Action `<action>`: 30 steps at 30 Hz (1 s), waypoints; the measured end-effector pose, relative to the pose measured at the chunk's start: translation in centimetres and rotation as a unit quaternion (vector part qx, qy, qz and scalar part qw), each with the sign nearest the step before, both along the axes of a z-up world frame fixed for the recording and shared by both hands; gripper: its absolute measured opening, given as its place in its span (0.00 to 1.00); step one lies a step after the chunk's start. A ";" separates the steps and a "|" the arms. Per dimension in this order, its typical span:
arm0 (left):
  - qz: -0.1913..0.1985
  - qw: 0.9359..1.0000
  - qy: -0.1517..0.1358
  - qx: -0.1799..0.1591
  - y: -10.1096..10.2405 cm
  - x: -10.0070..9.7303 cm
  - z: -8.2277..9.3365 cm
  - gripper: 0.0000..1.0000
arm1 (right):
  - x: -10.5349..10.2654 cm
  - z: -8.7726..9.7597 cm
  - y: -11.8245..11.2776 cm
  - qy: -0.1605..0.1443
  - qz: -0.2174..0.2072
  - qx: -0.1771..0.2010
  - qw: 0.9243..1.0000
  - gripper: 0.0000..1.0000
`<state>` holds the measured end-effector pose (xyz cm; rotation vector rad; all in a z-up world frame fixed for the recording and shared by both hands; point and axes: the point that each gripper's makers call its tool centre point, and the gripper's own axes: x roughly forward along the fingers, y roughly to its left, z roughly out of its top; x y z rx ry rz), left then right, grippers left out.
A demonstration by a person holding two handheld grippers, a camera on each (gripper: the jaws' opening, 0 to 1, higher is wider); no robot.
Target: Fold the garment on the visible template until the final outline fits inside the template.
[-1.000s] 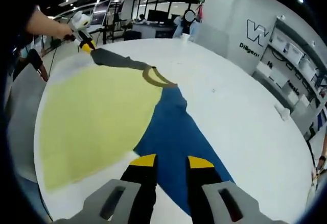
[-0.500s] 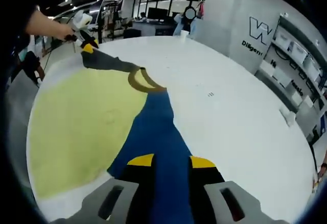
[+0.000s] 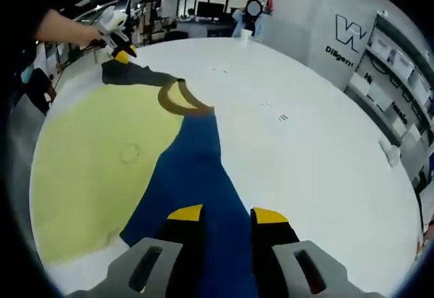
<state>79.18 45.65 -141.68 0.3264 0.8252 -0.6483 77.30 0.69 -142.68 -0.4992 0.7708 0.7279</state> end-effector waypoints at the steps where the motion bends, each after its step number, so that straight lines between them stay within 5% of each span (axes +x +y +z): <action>1: -0.003 1.000 0.001 0.000 -0.2 0.0 -0.1 0.29 | 0.1 -0.1 0.0 0.000 0.000 -0.001 1.000 0.21; 21: -0.018 1.000 0.023 0.010 -1.3 0.4 -1.9 0.26 | 1.1 -1.8 -0.1 0.032 -0.009 0.004 0.999 0.16; 30: -0.020 1.000 0.021 0.006 -1.2 0.7 -1.8 0.22 | 1.0 -2.0 -0.2 0.038 -0.010 0.008 0.999 0.03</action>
